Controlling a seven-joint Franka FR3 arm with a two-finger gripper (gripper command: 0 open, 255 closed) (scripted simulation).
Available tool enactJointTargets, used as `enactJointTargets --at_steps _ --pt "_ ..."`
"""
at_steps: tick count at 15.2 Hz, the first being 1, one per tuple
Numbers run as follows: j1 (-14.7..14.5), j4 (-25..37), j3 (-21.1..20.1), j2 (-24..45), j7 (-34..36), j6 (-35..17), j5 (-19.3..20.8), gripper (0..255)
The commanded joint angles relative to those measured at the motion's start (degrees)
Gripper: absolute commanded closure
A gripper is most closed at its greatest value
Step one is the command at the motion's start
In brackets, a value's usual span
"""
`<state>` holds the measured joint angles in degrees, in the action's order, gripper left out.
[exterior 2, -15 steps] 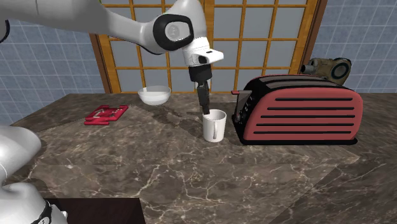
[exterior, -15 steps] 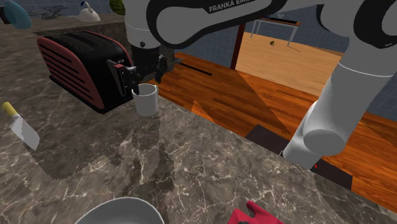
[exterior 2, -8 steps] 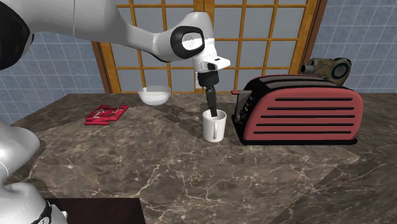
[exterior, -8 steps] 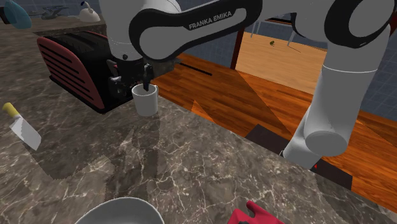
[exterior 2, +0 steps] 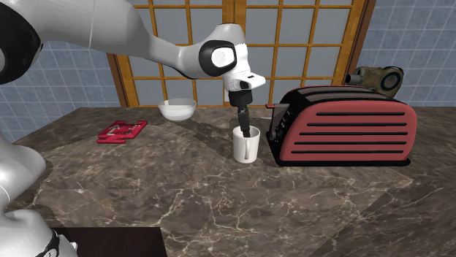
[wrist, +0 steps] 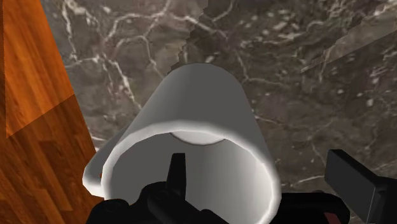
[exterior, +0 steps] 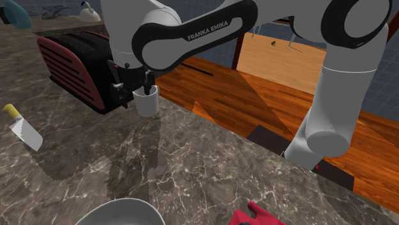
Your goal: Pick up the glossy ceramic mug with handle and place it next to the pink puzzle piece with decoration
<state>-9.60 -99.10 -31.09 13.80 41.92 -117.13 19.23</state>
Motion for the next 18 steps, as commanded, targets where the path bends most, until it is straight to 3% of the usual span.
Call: enactJointTargets --at_steps 1,3,4,13,18 --pt "0.00 -0.02 0.00 0.01 0.01 -0.03 0.01 0" --pt "0.00 -0.01 0.00 0.01 0.01 -0.03 0.01 0" --pt "0.00 -0.01 0.00 0.01 0.01 -0.03 0.01 255" --pt "0.00 -0.02 0.00 0.01 0.01 -0.03 0.01 255" --pt "-0.02 2.92 -0.26 -0.72 -1.02 3.40 -0.84 255"
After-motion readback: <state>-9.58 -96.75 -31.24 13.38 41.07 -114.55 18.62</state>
